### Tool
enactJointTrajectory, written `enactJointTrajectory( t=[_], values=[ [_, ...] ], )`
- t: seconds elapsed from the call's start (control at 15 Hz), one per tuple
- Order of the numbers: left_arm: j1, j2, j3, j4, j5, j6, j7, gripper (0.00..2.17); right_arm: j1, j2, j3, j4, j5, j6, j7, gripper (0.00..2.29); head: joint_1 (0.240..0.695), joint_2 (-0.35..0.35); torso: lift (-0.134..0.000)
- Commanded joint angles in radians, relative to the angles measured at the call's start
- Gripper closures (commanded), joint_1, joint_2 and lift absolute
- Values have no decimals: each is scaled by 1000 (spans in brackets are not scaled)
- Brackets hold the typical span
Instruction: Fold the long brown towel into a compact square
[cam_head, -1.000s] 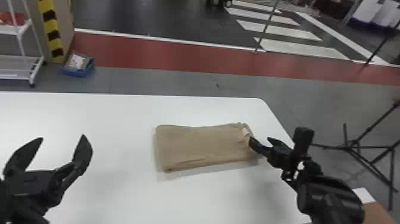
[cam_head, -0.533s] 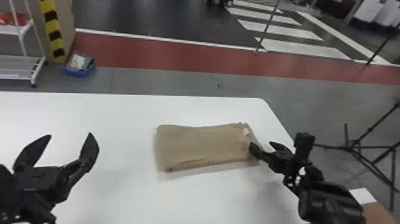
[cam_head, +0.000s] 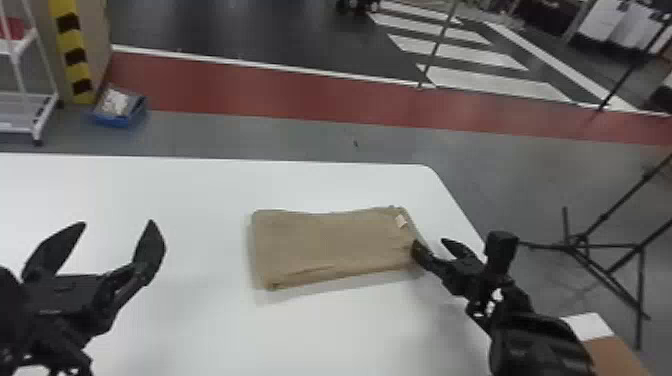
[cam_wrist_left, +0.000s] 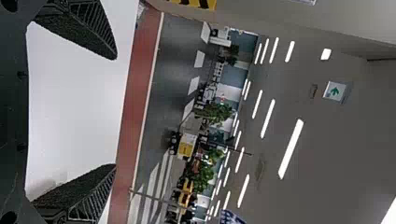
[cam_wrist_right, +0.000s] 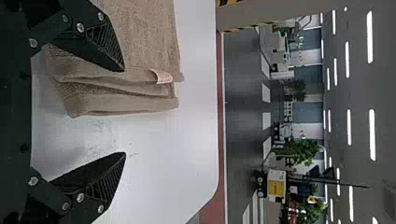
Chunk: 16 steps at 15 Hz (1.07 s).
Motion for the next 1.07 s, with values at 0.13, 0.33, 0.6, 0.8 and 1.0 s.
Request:
enactJointTrajectory(
  t=[0.13,0.33,0.6,0.8,1.0],
  values=[
    [-20,4,-17,20,4,1,0,46,0,-2,0,26,4,-36,2,262,695,-350,-102],
    [-28,5,-23,24,9,1,1,46,-1,1,0,39,-10,-60,21,201,695,-350,-102],
    [-49,7,-43,43,9,-2,3,46,-1,-2,0,62,-13,-85,28,225,695,-350,-102],
    [-57,7,-49,52,10,1,3,46,-3,-3,0,81,-11,-100,28,603,695,-350,-102],
    [-57,7,-49,52,10,1,3,46,-4,-3,0,81,-18,-106,28,1281,695,-350,-102]
  ],
)
